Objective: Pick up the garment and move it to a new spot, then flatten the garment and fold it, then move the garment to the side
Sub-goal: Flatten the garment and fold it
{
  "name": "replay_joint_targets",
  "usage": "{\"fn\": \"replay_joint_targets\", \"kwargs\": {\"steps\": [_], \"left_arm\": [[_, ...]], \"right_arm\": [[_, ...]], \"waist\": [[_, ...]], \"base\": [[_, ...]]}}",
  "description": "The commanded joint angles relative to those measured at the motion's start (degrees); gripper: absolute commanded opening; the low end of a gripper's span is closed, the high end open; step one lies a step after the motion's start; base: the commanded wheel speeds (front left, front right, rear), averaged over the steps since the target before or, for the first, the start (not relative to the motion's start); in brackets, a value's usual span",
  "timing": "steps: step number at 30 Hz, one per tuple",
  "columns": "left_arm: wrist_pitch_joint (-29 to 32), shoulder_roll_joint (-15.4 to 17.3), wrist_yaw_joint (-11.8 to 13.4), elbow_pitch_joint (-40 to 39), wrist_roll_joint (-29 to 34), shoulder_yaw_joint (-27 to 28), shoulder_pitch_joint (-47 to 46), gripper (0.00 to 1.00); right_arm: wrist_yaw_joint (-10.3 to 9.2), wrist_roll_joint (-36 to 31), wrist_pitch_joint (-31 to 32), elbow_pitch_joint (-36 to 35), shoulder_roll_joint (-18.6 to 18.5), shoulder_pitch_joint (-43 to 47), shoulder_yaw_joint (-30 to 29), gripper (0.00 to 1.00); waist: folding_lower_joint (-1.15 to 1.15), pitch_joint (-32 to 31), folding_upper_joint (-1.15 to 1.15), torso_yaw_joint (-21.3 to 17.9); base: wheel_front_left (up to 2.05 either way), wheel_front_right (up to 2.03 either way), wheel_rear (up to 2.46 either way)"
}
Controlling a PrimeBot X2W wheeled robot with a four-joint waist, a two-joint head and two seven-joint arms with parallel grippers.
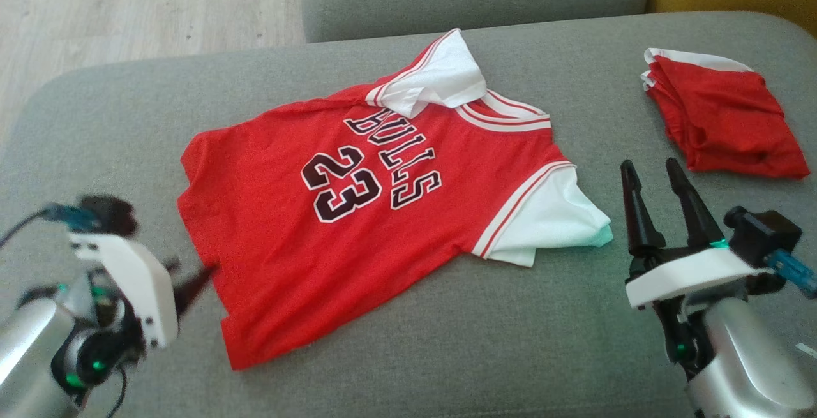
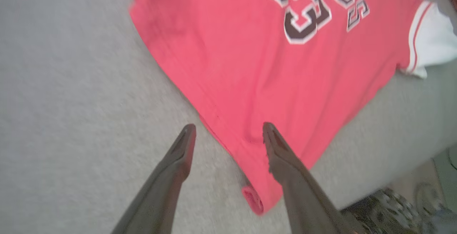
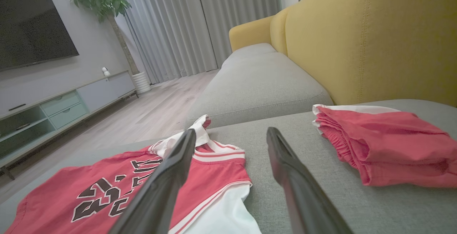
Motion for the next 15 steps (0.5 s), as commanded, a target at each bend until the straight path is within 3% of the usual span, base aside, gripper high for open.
{"fn": "replay_joint_targets", "kwargs": {"steps": [1,5,9,12,15], "left_arm": [[-2.8,2.9,1.0,-2.3,1.6,4.3,-3.7,1.00],[-19.4,1.0,9.3,-7.6,8.9,8.1,-0.9,1.00],[-39.2,-5.9,19.8,-11.8,16.3,10.9,6.4,1.00],[-42.1,-9.9,23.5,-13.4,20.4,12.1,10.5,1.00],[-42.4,-14.4,25.0,-16.5,25.6,15.9,13.7,1.00]], "right_arm": [[-0.04,0.1,-0.5,-2.0,-0.7,-0.5,0.6,1.00],[-0.04,0.1,-0.6,-2.4,-0.8,0.7,-0.5,1.00],[-0.04,-0.5,-0.6,-3.5,-0.9,2.0,-1.7,1.00],[-0.04,-0.9,-0.6,-4.6,-1.1,3.3,-2.3,1.00],[-0.04,-1.5,-0.6,-5.0,-1.5,5.0,-2.6,1.00]], "waist": [[0.00,-0.1,0.00,0.1],[0.00,-0.2,0.00,0.6],[0.00,-0.2,0.00,1.0],[0.00,-0.2,0.00,1.3],[0.00,-0.3,0.00,1.6]], "base": [[0.00,0.00,0.00],[0.00,0.00,0.00],[0.00,0.00,0.00],[0.00,0.00,0.00],[0.00,0.00,0.00]]}}
